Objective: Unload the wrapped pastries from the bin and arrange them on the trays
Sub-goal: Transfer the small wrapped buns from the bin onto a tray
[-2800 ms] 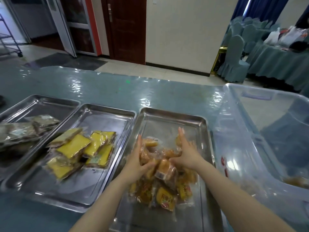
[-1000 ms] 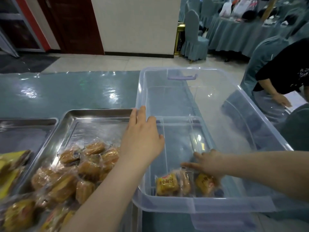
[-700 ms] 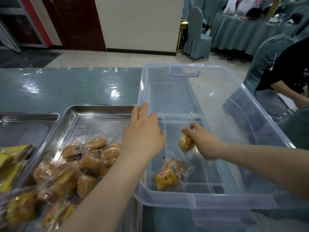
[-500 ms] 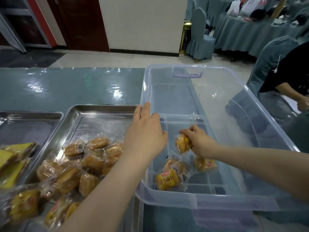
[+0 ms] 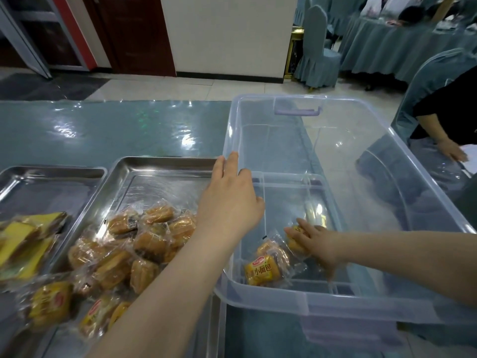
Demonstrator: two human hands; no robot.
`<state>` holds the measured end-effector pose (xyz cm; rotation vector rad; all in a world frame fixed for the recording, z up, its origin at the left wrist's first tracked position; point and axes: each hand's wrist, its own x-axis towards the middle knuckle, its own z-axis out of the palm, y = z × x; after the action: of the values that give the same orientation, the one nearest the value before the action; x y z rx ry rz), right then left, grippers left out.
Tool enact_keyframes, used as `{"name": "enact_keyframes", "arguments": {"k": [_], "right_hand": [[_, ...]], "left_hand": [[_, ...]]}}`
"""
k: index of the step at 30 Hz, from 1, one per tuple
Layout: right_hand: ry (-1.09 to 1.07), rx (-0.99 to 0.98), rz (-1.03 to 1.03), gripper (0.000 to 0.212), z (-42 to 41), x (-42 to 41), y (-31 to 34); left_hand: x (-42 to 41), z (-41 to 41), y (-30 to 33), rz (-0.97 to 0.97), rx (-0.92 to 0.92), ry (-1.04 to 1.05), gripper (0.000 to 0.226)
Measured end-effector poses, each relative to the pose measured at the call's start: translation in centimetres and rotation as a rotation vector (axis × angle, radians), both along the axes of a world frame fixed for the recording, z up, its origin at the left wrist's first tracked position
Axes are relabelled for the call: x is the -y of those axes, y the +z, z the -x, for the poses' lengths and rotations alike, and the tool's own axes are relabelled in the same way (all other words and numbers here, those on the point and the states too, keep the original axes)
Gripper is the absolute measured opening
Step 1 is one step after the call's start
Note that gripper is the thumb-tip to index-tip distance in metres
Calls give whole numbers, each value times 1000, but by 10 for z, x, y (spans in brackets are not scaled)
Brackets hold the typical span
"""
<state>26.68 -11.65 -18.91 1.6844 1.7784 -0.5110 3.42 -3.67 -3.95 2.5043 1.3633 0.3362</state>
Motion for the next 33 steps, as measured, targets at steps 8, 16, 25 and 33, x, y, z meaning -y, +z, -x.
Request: {"name": "enact_keyframes", "arguments": {"k": [8,16,25,33], "right_hand": [[-208,-380,-465,81,19,-35,36],[192,-283,-145,114,79,-13,14],[281,-307,-234,93,79,-19,13],[337,-238,-317,71,72,-29,59]], "left_hand": [[-1,0,0,4,9,-10,49],[-1,-1,1,-21,26,-25,51],[0,-2,1,-39,0,-11,55],[-2,0,0,-7,26,-12,53]]}}
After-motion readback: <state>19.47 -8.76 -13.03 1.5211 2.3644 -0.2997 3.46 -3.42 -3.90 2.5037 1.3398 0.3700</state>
